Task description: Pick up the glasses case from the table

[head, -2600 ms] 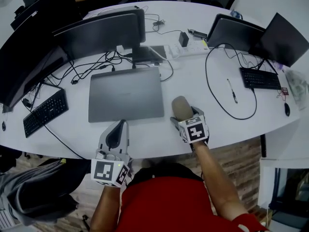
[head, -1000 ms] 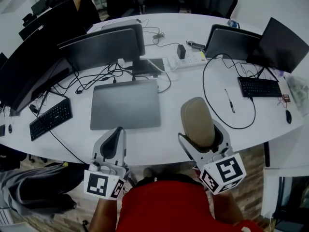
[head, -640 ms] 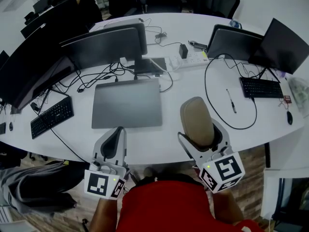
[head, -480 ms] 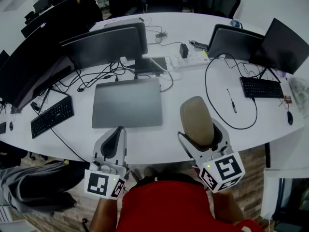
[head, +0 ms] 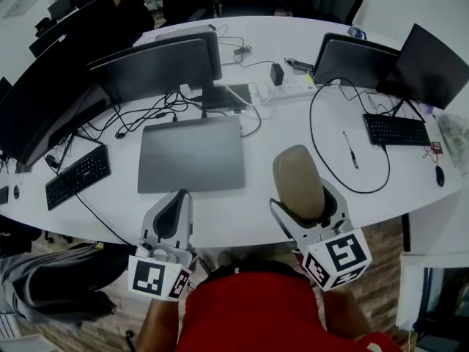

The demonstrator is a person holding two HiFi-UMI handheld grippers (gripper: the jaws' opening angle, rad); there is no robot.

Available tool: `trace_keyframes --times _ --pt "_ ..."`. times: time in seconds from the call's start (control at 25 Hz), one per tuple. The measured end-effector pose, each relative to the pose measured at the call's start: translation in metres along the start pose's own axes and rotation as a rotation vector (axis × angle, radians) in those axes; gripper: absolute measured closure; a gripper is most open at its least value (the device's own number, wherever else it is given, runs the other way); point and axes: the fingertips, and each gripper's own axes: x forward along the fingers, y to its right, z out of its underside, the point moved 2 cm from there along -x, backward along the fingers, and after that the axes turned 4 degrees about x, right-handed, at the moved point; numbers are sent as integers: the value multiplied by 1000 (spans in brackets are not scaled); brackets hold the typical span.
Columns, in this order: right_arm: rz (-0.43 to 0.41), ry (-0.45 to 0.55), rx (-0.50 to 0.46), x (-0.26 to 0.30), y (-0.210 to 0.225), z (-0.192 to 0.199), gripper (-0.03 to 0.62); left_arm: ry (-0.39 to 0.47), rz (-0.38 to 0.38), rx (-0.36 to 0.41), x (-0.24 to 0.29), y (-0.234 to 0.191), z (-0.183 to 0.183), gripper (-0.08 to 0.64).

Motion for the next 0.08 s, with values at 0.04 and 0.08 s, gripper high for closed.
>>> trace_keyframes --times 0.04,0.08 --pt "1 -1 0 0 0 0 198 1 0 0 0 1 0 549" --pt "1 -1 0 -1 1 1 198 1 1 1 0 1 0 549"
